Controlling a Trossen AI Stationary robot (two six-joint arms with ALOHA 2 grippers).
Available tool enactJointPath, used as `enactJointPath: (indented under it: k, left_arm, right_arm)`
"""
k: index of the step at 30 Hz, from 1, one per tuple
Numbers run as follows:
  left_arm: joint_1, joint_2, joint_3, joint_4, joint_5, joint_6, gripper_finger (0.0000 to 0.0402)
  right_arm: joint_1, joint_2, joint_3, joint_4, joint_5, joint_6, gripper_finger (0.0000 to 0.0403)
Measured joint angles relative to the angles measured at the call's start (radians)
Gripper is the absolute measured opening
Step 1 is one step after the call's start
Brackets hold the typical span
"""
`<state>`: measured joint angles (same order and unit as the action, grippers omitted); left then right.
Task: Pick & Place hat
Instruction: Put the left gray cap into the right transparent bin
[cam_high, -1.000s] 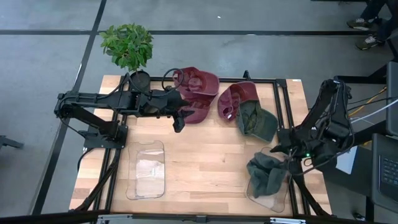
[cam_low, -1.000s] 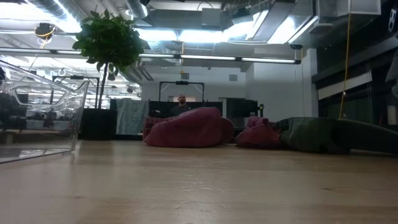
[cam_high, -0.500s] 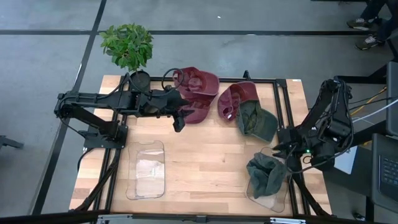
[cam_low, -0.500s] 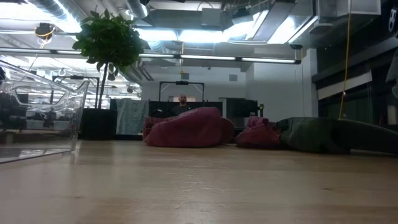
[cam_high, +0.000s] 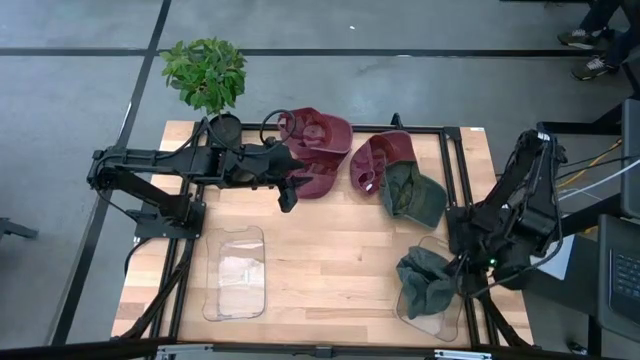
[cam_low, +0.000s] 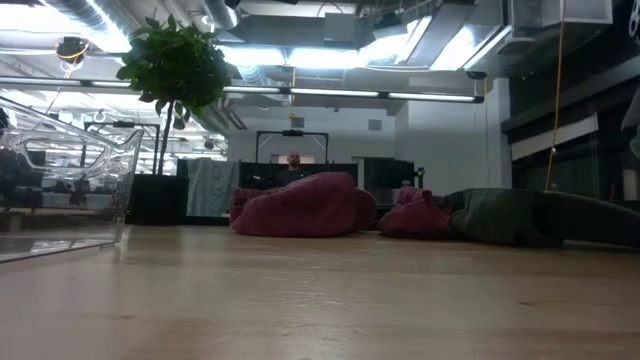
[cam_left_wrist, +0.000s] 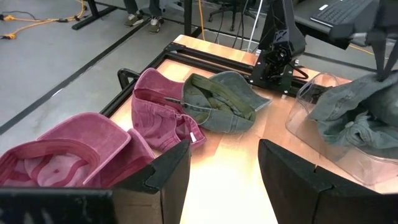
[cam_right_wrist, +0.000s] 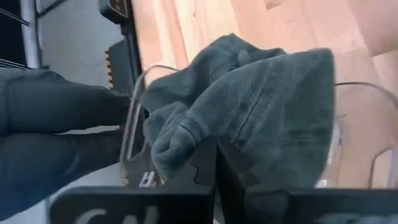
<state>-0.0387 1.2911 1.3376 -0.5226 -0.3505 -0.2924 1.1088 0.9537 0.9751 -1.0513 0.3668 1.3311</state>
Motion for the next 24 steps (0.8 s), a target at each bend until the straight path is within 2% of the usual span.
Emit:
enactJointPath:
  k: [7, 16, 24]
  left_arm:
    - [0.0, 0.0, 0.0, -0.004, 0.0, 0.0, 0.0182]
    - [0.0, 0.0, 0.0, -0.004, 0.002, -0.007, 0.0182]
    - [0.0, 0.0, 0.0, -0.005, 0.009, 0.012, 0.0182]
  right_arm:
    - [-0.028, 0.055, -0.125, 0.048, 0.065, -0.004, 0.0006]
    - [-0.143, 0.054, -0.31, 0.477, 0.067, -0.172, 0.0009]
    - [-0.224, 0.054, -0.406, 0.647, 0.067, -0.209, 0.0009]
